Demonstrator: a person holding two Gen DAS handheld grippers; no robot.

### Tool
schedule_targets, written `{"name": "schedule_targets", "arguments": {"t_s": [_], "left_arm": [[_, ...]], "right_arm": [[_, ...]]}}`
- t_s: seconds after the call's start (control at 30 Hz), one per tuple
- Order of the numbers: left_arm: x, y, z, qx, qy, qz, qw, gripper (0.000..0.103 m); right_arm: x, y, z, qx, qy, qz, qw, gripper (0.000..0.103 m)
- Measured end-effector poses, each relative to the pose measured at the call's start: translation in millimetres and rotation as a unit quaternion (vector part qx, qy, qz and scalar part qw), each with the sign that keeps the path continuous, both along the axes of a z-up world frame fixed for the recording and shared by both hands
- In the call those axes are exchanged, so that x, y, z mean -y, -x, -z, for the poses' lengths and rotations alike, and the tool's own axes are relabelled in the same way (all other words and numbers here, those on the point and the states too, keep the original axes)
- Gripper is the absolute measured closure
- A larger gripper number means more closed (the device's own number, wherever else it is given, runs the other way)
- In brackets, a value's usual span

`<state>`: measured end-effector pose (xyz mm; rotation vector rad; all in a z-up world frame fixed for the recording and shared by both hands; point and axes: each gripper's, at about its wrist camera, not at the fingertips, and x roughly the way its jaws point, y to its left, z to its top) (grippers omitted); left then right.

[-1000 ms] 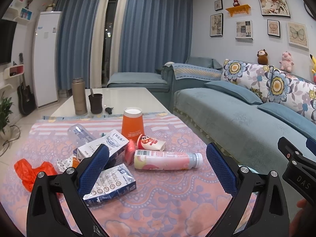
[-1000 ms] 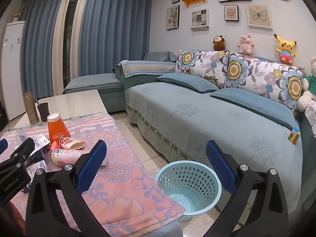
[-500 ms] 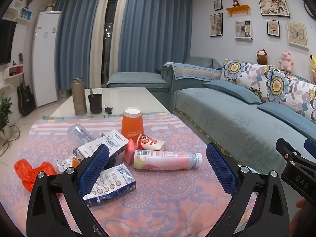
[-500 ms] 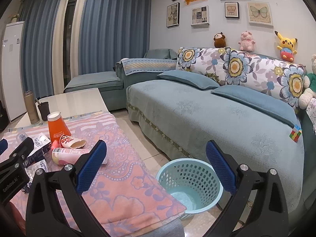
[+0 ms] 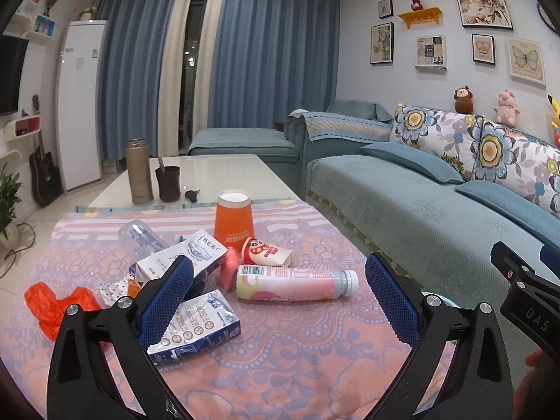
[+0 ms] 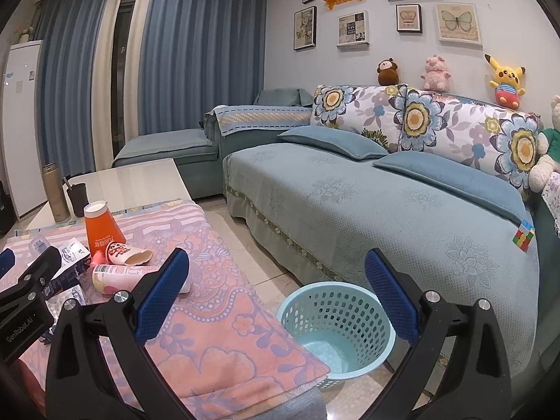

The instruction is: Collect trash

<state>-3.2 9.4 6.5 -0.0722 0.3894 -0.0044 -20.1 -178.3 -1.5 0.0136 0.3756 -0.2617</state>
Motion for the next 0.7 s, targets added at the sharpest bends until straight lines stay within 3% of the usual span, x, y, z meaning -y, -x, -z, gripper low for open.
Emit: {"name": "schedule_targets", "arguments": {"t_s": [0.7], "left_arm": [[4.3,0.3,1.8,0.007,-0.009,0.004,0.9999,0.008]], "right_arm": [[-0.3,2.0,-0.6,0.000,-0.003,0.000,1.000,0.008]]}}
